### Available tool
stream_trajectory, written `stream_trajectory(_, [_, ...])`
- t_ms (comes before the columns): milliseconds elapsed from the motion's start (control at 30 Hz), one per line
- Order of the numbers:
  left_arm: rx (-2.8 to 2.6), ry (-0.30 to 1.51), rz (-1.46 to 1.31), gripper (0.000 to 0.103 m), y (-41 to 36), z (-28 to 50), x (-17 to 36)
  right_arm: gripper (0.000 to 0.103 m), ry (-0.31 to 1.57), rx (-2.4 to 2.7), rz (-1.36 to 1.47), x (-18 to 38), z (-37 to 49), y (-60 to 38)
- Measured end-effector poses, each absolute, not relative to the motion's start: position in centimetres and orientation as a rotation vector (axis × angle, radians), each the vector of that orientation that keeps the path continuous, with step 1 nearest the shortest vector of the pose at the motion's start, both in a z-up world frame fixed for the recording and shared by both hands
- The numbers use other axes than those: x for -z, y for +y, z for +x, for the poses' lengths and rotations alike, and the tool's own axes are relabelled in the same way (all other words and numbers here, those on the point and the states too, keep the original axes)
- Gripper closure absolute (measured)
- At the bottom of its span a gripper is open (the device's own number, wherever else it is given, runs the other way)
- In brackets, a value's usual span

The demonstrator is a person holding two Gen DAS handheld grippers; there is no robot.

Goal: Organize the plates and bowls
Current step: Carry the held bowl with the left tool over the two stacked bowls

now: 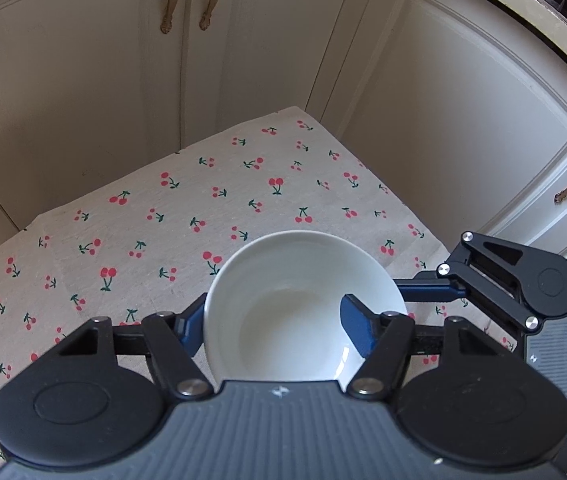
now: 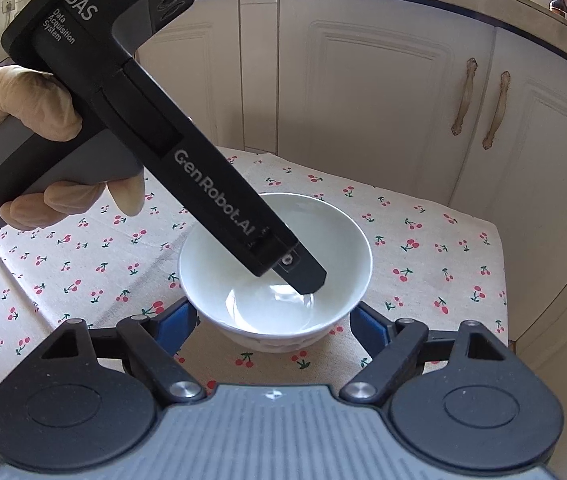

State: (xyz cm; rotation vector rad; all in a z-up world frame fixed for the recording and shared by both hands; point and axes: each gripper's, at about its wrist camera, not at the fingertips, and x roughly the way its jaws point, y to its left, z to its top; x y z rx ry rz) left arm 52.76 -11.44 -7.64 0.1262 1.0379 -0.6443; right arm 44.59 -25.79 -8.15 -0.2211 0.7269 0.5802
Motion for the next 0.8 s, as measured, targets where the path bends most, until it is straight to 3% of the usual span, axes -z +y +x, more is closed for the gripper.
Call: stream_trajectory(800, [0.685,1.054,0.17,0.036,-10.4,46.4,6.0,0.016,0.799,-0.593,-0.246,6.1,39.3,-24.8])
